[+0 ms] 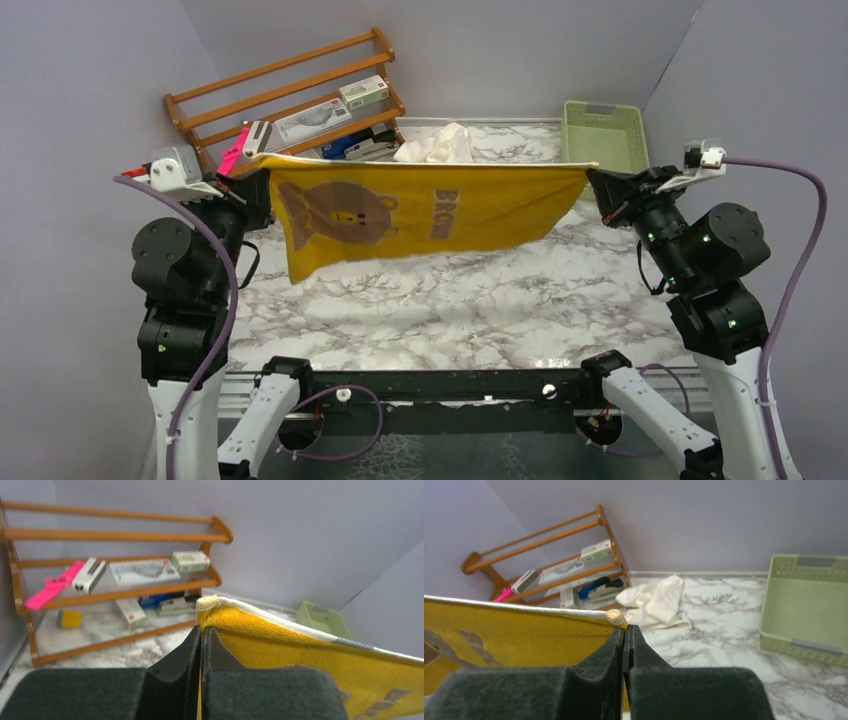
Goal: Roll the towels
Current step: Flatten out the towel at the center of the board.
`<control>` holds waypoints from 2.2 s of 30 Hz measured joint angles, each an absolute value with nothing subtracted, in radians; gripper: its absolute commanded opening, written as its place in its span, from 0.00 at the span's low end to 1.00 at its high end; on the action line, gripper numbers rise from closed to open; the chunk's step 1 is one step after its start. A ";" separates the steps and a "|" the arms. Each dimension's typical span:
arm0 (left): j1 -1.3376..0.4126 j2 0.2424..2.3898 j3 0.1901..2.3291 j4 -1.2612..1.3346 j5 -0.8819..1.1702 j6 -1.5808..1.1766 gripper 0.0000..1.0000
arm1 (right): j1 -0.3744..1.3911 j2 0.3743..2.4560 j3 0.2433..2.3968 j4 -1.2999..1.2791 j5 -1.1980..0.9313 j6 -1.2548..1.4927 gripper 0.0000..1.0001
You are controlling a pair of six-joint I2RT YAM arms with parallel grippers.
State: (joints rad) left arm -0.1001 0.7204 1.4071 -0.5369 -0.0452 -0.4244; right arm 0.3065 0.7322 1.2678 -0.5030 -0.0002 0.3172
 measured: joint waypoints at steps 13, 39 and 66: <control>-0.097 0.943 0.623 -0.318 -0.032 -0.634 0.00 | 0.305 1.008 0.900 -0.431 0.039 0.440 0.01; 0.009 1.638 1.127 -0.137 0.151 -0.439 0.97 | 0.440 2.384 2.233 -0.297 -0.169 0.245 0.60; 0.017 1.950 1.469 -0.341 0.210 -0.076 0.57 | 0.127 2.248 2.033 -0.332 -0.488 0.252 0.67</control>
